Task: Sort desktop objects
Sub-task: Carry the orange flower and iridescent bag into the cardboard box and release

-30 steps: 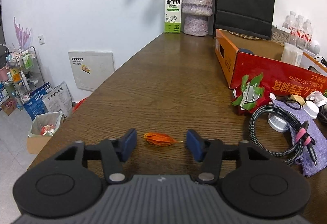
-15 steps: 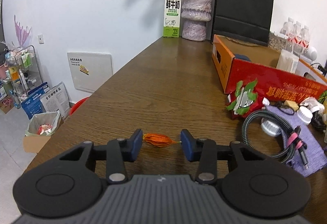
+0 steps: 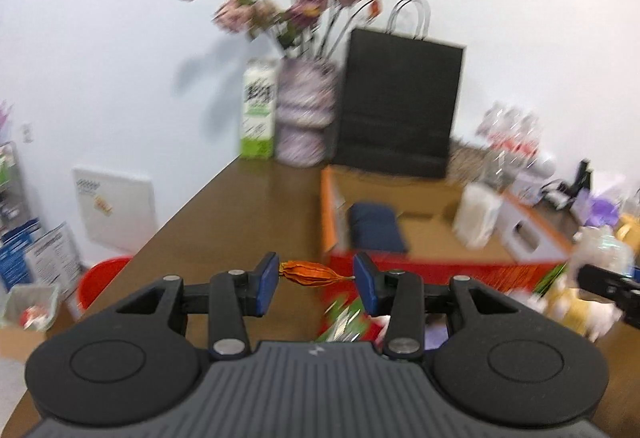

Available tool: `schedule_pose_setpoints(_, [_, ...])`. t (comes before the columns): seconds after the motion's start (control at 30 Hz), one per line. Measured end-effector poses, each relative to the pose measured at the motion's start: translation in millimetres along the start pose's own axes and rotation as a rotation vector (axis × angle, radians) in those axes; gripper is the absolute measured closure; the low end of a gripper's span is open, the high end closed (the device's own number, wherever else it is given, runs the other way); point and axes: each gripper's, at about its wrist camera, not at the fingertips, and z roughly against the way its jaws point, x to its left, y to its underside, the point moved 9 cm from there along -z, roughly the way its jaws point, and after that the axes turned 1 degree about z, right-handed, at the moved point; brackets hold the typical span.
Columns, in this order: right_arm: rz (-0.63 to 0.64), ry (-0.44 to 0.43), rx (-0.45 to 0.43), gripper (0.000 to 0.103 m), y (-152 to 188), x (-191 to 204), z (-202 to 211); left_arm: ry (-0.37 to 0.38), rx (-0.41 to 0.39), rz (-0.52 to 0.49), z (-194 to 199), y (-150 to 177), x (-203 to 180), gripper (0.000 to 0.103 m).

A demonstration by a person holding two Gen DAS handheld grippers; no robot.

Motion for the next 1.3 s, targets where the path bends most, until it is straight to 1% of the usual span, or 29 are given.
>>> schedule_pose_setpoints(0.1, [-0.001,0.004,-0.049,0.059,-25.9,-5.9,-10.5,0.028,-0.024,0.001,-13.6,-19.4,-22.6,0.061])
schedule_pose_setpoints(0.23, [-0.015,0.012,-0.09,0.059,-53.6,-17.6,-32.5,0.049,-0.017,0.022,-44.2,-37.0,-46.2,0.061])
schedule_pose_setpoints(0.37, [-0.021,0.019,-0.096,0.059,-68.3,-27.5,-62.4,0.062,-0.009,0.023,-74.8,-49.9,-67.7,0.061])
schedule_pose_setpoints(0.47, [-0.029,0.035,-0.077,0.059,-72.5,-38.1,-92.3,0.05,0.012,0.004,-104.3,-54.1,-82.7,0.061])
schedule_pose_setpoints(0.53, [-0.044,0.046,-0.047,0.059,-70.2,-48.5,-115.4,0.03,0.03,-0.01,-123.4,-50.1,-89.5,0.061])
schedule_pose_setpoints(0.63, [-0.065,0.055,0.013,0.059,-52.0,-60.9,-140.8,-0.003,0.073,-0.022,-154.1,-32.6,-92.3,0.061])
schedule_pose_setpoints(0.7, [-0.069,0.055,0.067,0.059,-36.2,-68.9,-154.4,-0.003,0.131,-0.05,-168.9,-15.9,-93.6,0.061])
schedule_pose_setpoints(0.77, [-0.07,0.064,0.105,0.059,-25.9,-74.2,-165.0,-0.009,0.164,-0.063,-176.8,-3.7,-91.8,0.061])
schedule_pose_setpoints(0.87, [-0.067,0.065,0.151,0.059,-12.6,-74.3,-175.5,-0.035,0.179,-0.079,-183.2,4.8,-86.7,0.061])
schedule_pose_setpoints(0.97, [-0.059,0.061,0.185,0.059,-4.2,-70.9,-179.9,-0.037,0.207,-0.068,-187.3,12.7,-82.0,0.061])
schedule_pose_setpoints(1.07, [-0.051,0.064,0.193,0.059,-2.0,-68.5,-178.2,-0.031,0.226,-0.063,-188.0,16.3,-82.4,0.061])
schedule_pose_setpoints(1.3, [-0.04,0.061,0.213,0.058,1.6,-65.2,-179.9,-0.024,0.222,-0.086,-187.9,17.8,-86.4,0.061])
